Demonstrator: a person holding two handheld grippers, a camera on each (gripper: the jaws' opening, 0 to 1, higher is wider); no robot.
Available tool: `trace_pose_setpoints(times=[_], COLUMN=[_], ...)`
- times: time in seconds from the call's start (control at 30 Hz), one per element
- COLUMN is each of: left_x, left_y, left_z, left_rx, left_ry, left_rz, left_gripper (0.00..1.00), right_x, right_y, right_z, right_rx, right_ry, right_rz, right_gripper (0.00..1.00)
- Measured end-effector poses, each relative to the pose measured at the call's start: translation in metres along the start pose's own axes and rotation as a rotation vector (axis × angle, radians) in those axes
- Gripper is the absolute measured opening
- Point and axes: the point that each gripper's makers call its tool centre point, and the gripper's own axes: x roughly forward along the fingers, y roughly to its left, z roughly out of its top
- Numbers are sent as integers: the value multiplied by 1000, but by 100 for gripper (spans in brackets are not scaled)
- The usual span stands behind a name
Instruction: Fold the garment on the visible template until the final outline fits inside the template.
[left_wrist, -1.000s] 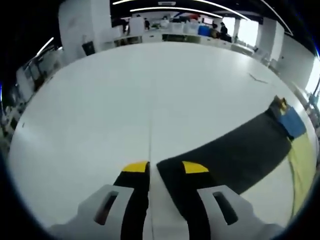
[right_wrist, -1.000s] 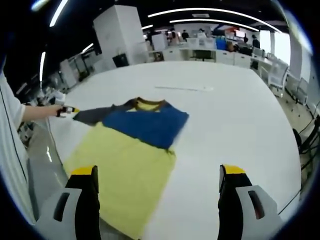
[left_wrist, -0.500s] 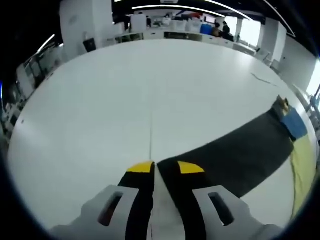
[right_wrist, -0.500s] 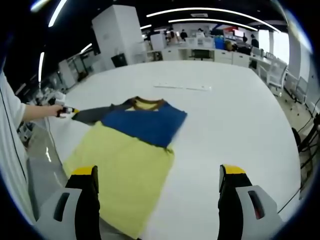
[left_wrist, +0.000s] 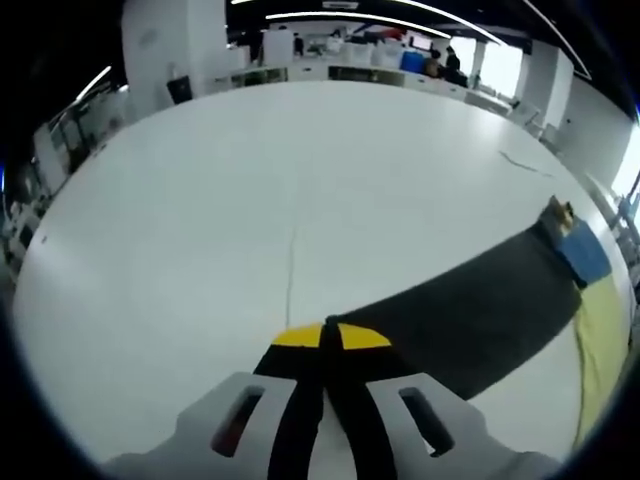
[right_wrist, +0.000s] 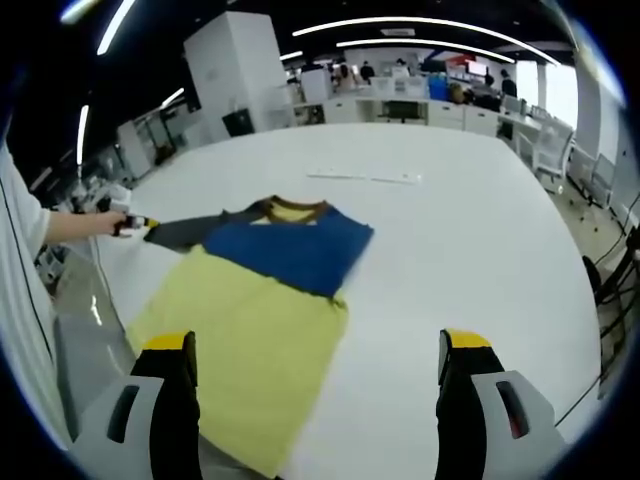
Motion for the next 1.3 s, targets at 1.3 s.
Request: trace_pose_setpoints(times=[1.3], left_x=[-108], left_y=[-102], left_z=[93], left_rx=[-82], left_ry=[-266], left_rz=[-161], left_gripper=[0], right_x=[-59], right_y=[7], right_z=[2], right_rx=[-4], right_ry=[-131], right_rz=[-9], right_gripper=[100])
